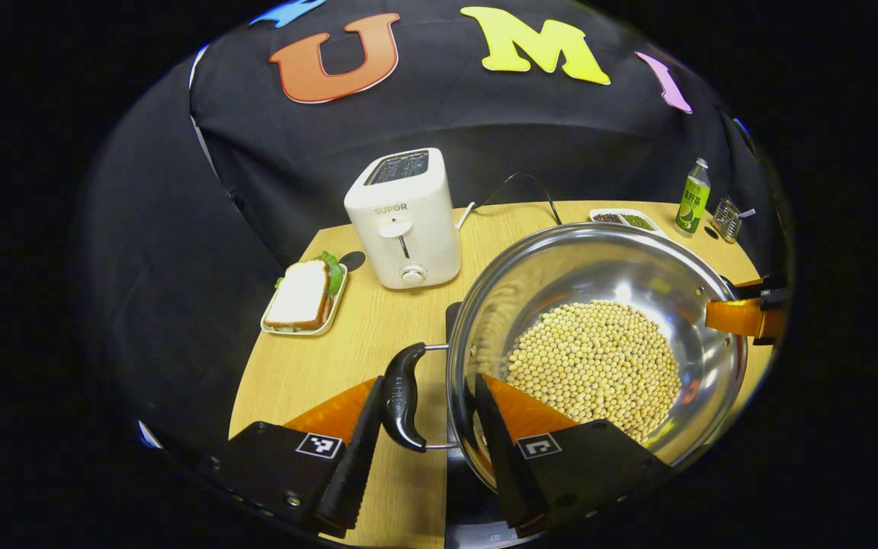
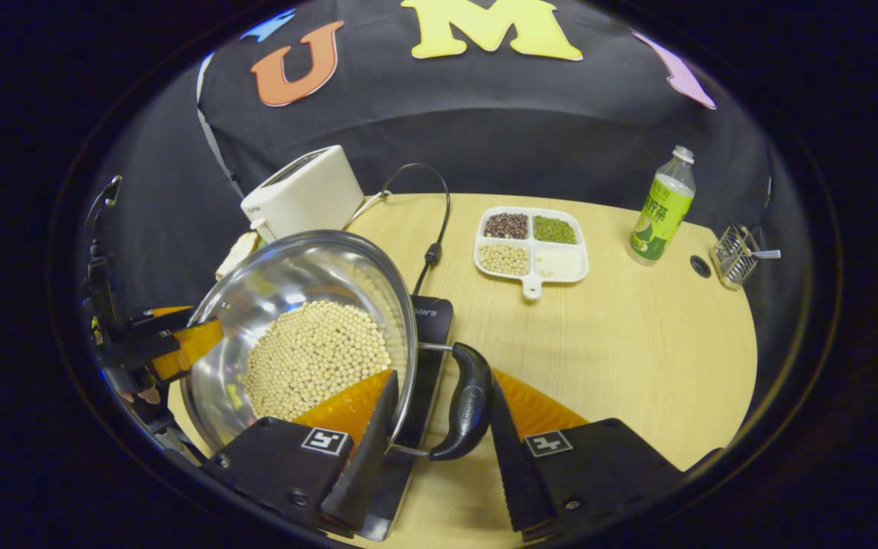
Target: First push the handle of the pot to place it horizontally, then grasp the pot with both hands and set it on the induction cooktop.
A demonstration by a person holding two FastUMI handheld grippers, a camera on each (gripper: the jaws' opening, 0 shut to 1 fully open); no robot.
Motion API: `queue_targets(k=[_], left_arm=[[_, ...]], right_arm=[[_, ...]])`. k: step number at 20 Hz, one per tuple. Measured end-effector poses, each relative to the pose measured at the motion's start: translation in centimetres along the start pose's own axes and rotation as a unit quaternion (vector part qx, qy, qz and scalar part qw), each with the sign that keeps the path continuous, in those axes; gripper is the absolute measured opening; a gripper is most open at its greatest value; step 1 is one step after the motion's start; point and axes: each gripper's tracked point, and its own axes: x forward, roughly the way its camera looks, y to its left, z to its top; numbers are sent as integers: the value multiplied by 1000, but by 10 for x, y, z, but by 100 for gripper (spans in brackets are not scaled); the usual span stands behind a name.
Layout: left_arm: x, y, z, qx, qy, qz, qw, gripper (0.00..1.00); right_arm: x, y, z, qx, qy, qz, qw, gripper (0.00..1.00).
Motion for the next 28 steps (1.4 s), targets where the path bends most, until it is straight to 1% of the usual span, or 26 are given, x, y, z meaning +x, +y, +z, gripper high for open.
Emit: queue_targets(k=[1, 2, 3, 4, 5, 6, 7, 8, 9, 10, 11, 12, 13, 14, 15, 17, 19, 23, 25, 26, 28], left_arm=[[1, 0, -4, -6, 6, -1, 1000, 79], [2, -3, -10, -18, 19, -9, 1000, 71], [0, -5, -14, -26, 24, -17, 999, 72], [2, -2, -14, -30, 21, -13, 999, 82], [1, 5, -12, -35, 16, 0, 999, 87], [-3, 11, -12, -42, 11, 13, 999, 91], [-9, 14, -10, -53, 3, 17, 998, 92], [-15, 16, -9, -64, -5, 20, 998, 95], [-20, 17, -10, -75, -11, 20, 997, 95], [-26, 18, -10, -85, -19, 22, 996, 95], [-32, 19, -10, -95, -31, 27, 995, 96], [-40, 20, -11, -103, -42, 34, 993, 96], [-48, 20, -12, -110, -53, 43, 992, 96], [-57, 20, -11, -115, -68, 50, 990, 96], [-69, 17, -12, -117, -80, 54, 988, 96], [-94, 11, -13, -119, -105, 55, 986, 96], [-116, 2, -15, -127, -127, 49, 983, 95], [-151, -8, -23, -131, -162, 55, 976, 95], [-167, -14, -31, -129, -173, 60, 975, 95], [-174, -16, -35, -129, -177, 65, 974, 95], [-188, -24, -43, -128, -184, 62, 972, 95]], right_arm=[[0, 0, 0, -3, -3, 0, 1000, 74], [0, 1, 2, -6, -12, 2, 1000, 76], [1, -2, 3, -18, -21, -5, 1000, 77], [-3, -6, 4, -27, -32, -11, 999, 79], [-6, -5, 6, -28, -41, -9, 999, 83], [-10, -4, 4, -23, -50, -6, 998, 83], [-16, -5, 4, -15, -60, -3, 998, 87], [-23, -6, 4, -8, -70, 0, 998, 82], [-29, -7, 3, -2, -77, 4, 997, 87], [-36, -7, 0, 4, -84, 10, 996, 82], [-44, -7, -1, 8, -93, 13, 996, 83], [-50, -10, -2, 13, -105, 13, 994, 87], [-56, -13, -3, 18, -114, 8, 993, 87], [-62, -20, -6, 20, -126, -6, 992, 87], [-67, -25, -7, 18, -138, -20, 990, 85], [-79, -30, -15, 18, -154, -35, 987, 86], [-91, -30, -24, 20, -167, -35, 985, 87], [-116, -42, -42, 26, -196, -41, 979, 87], [-128, -50, -51, 21, -205, -48, 977, 86], [-133, -53, -55, 17, -207, -51, 977, 87], [-146, -59, -66, 17, -208, -60, 976, 86]])
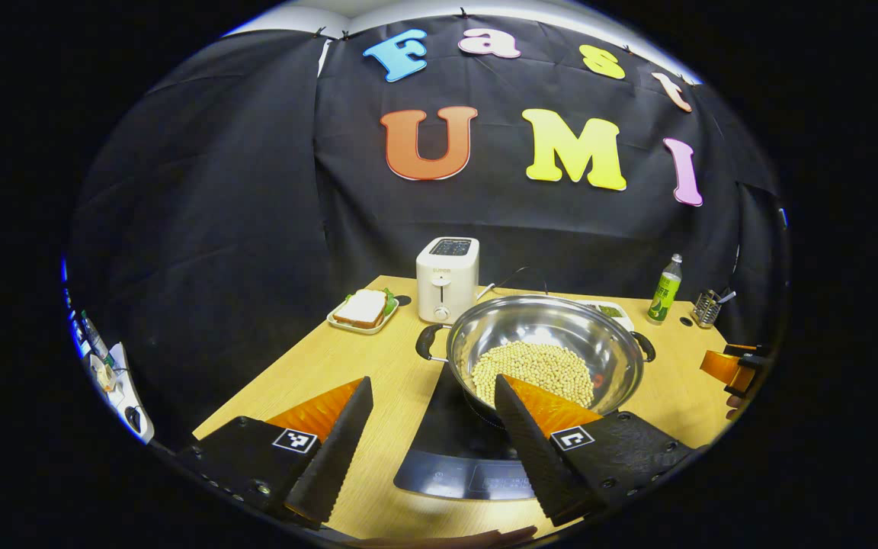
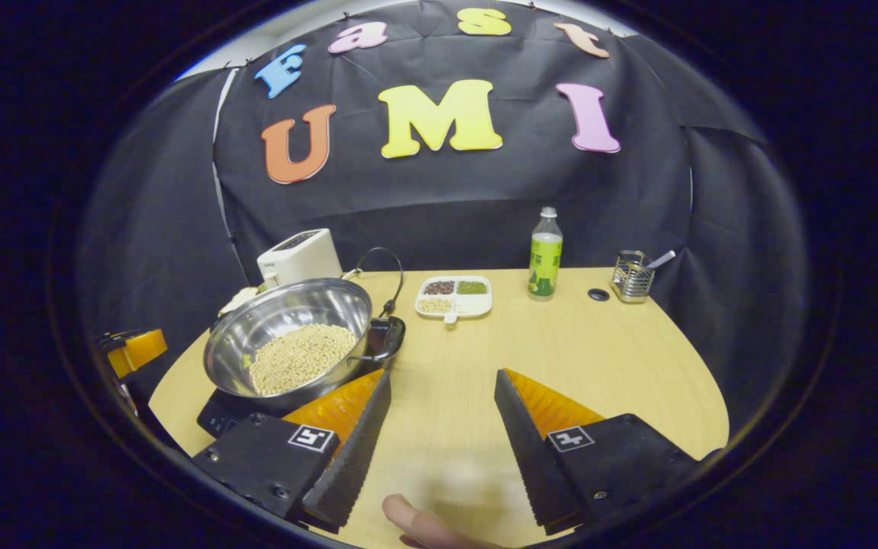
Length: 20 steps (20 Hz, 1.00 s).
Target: First push the handle of the pot to place it horizontally, then grasp the pot with both hands and set it on the induction cooktop.
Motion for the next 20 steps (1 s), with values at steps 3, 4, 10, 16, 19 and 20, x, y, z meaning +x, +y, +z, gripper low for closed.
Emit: queue_targets(k=[3, 4, 10, 16, 19, 20], left_arm=[[-27, -2, 0, -9, -16, 1, 1000, 95], [-36, -4, 1, -15, -22, -1, 1000, 95], [-92, -29, 18, -18, -80, -21, 996, 93], [-132, -73, 36, -6, -124, -55, 991, 93], [-145, -91, 41, 4, -126, -75, 989, 92], [-150, -95, 44, 8, -129, -80, 988, 92]], right_arm=[[-28, -9, 2, -2, -22, -4, 1000, 87], [-38, -14, 1, -1, -30, -6, 1000, 87], [-104, -64, 7, 11, -79, -49, 996, 87], [-164, -102, 27, 31, -143, -67, 987, 87], [-191, -109, 39, 29, -178, -70, 981, 90], [-199, -110, 44, 29, -190, -69, 979, 95]])
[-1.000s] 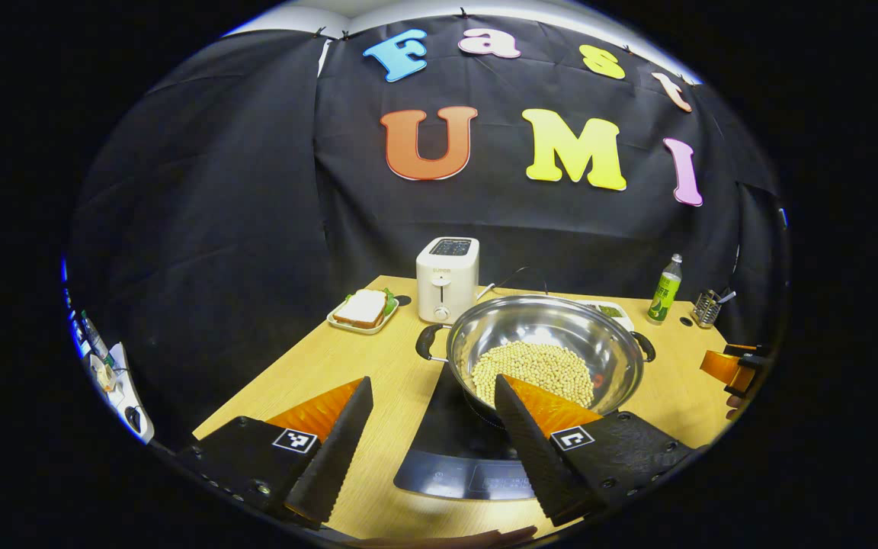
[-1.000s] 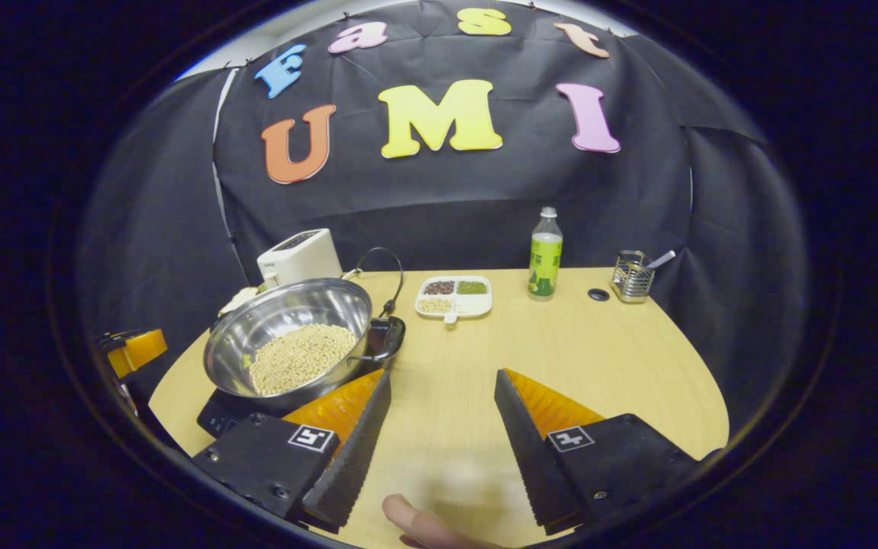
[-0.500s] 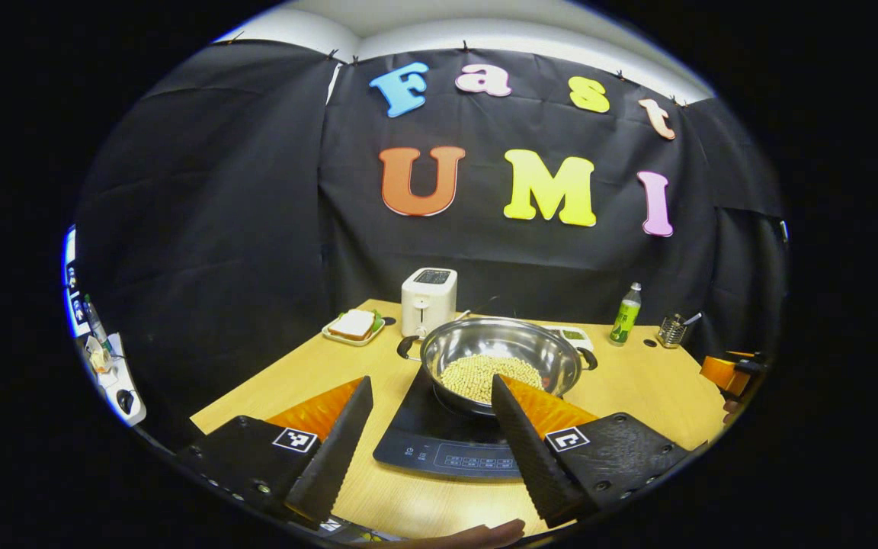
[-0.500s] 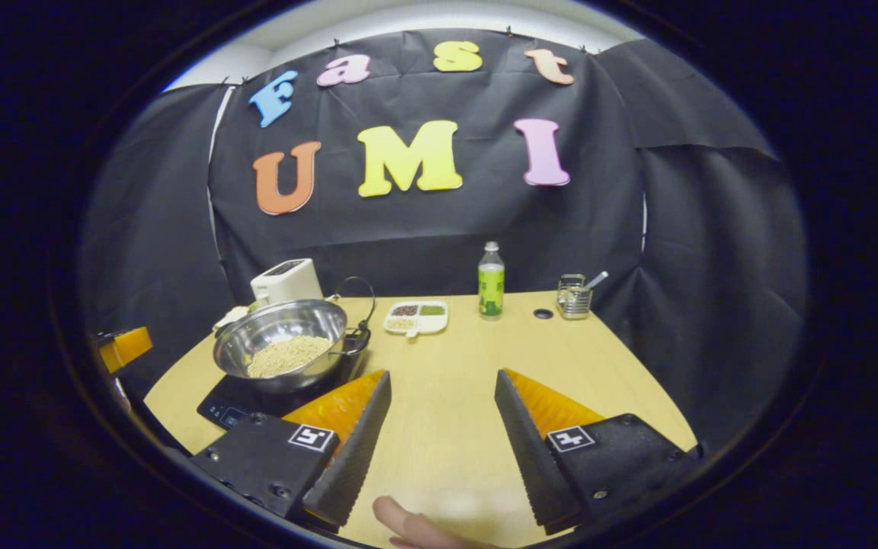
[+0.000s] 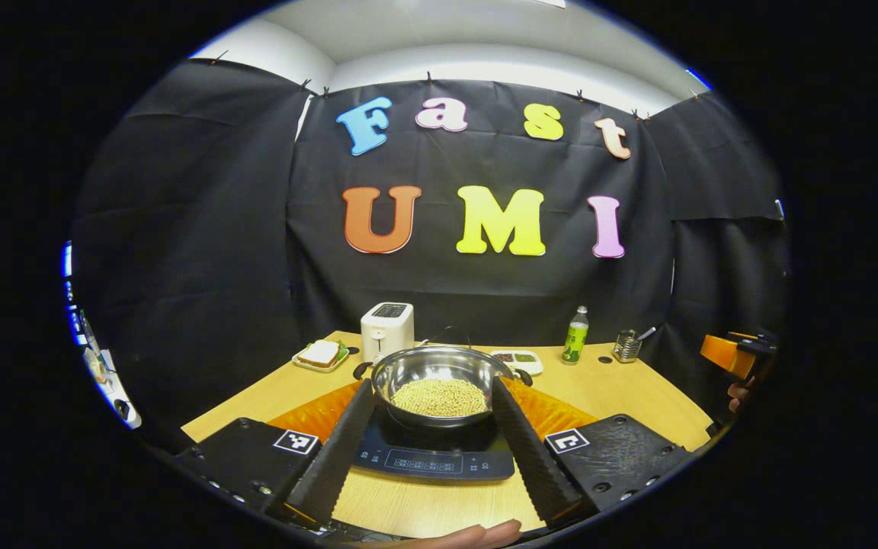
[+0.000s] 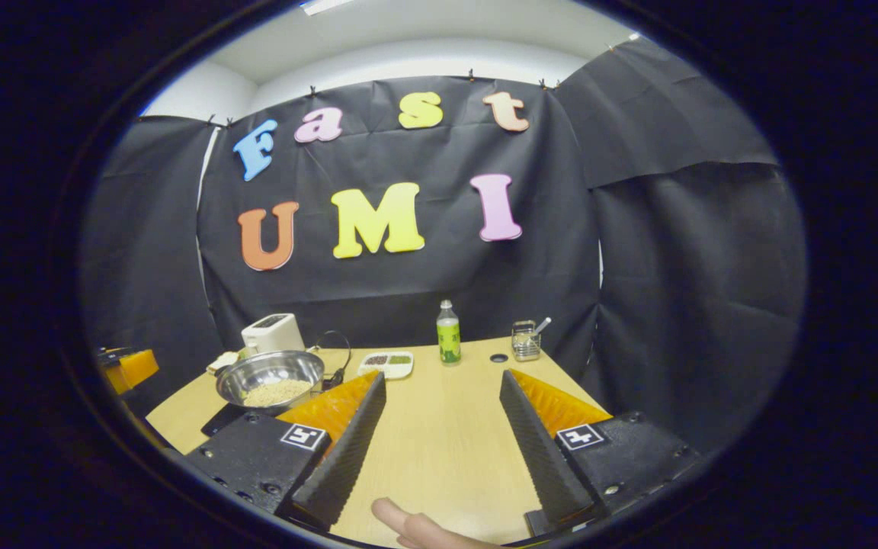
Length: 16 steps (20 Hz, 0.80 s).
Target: First push the handle of the pot to place it horizontally, then grasp the pot with both hands and set it on the induction cooktop.
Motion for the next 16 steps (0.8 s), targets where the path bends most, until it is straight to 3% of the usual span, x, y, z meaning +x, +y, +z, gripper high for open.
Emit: queue_targets(k=[1, 2, 3, 6, 16], left_arm=[[-4, -3, 6, 4, -4, -1, 1000, 93], [-7, -5, 13, 6, -11, 0, 1000, 85], [-8, -7, 18, 6, -16, -3, 1000, 95], [-11, -19, 20, 6, -18, -19, 1000, 95], [-36, -26, 44, 13, -61, -13, 998, 95]], right_arm=[[-5, -1, 8, -2, -10, 1, 1000, 95], [-10, -4, 13, -6, -18, 0, 1000, 94], [-16, -6, 21, -9, -27, -1, 1000, 95], [-34, -11, 42, -16, -52, -5, 999, 94], [-76, -25, 64, -4, -93, -26, 995, 95]])
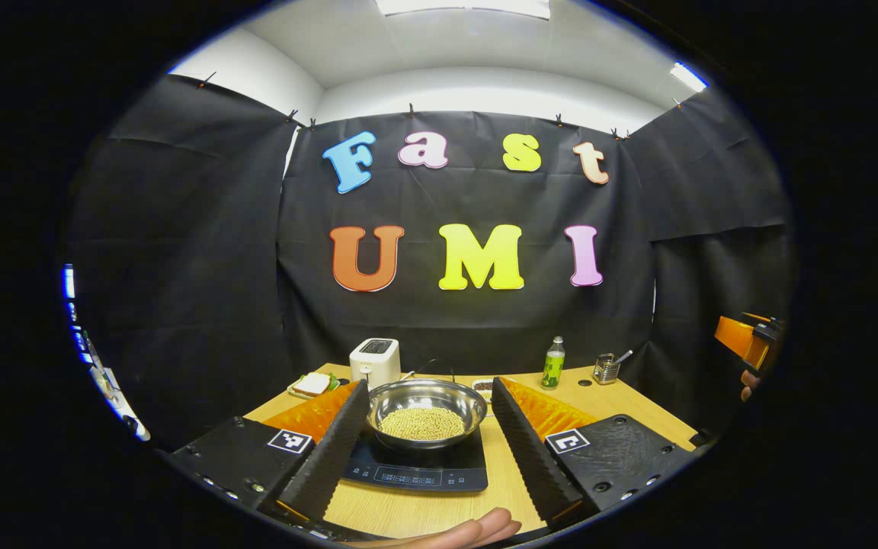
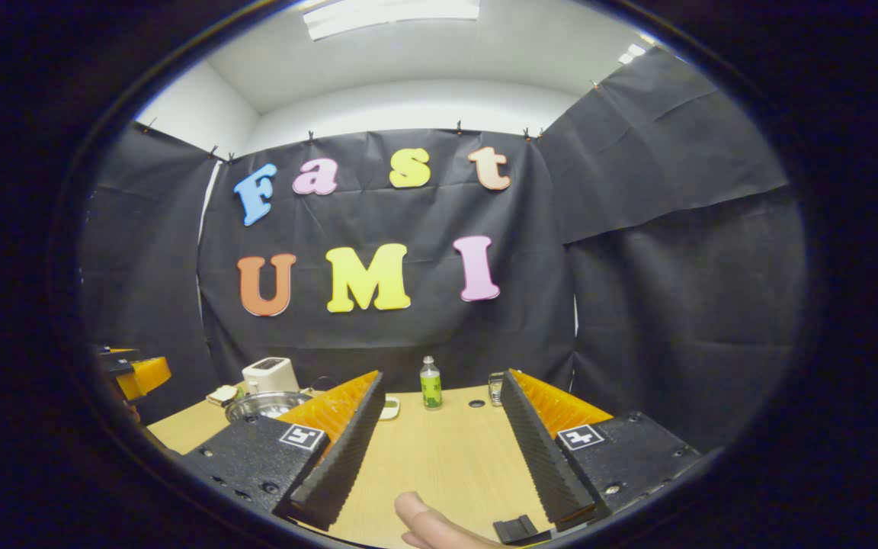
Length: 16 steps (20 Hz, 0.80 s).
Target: First push the handle of the pot to place it horizontally, then grasp the pot with both hands and set it on the induction cooktop.
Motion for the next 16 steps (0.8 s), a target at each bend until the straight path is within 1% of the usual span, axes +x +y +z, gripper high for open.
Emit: queue_targets(k=[1, 2, 5, 7, 9, 11, 16], left_arm=[[-3, -2, 4, 1, -6, -2, 1000, 95], [-5, -3, 6, 2, -12, -3, 1000, 95], [-9, -3, 6, 6, -19, -4, 1000, 95], [-12, -5, 6, 5, -22, -6, 1000, 95], [-11, -4, 7, 0, -26, -5, 1000, 95], [-11, -6, 8, -2, -35, -10, 999, 95], [-12, -10, 5, 6, -39, -12, 999, 95]], right_arm=[[-3, -2, 0, 1, -2, -3, 1000, 96], [-5, -2, 0, 1, -3, -2, 1000, 94], [-11, -2, 1, 0, -6, 3, 1000, 94], [-12, -2, 2, 0, -10, 6, 1000, 96], [-13, 0, -2, 3, -6, 10, 1000, 94], [-14, 3, -5, 4, -2, 17, 1000, 95], [-15, 4, -9, 0, -3, 24, 1000, 94]])
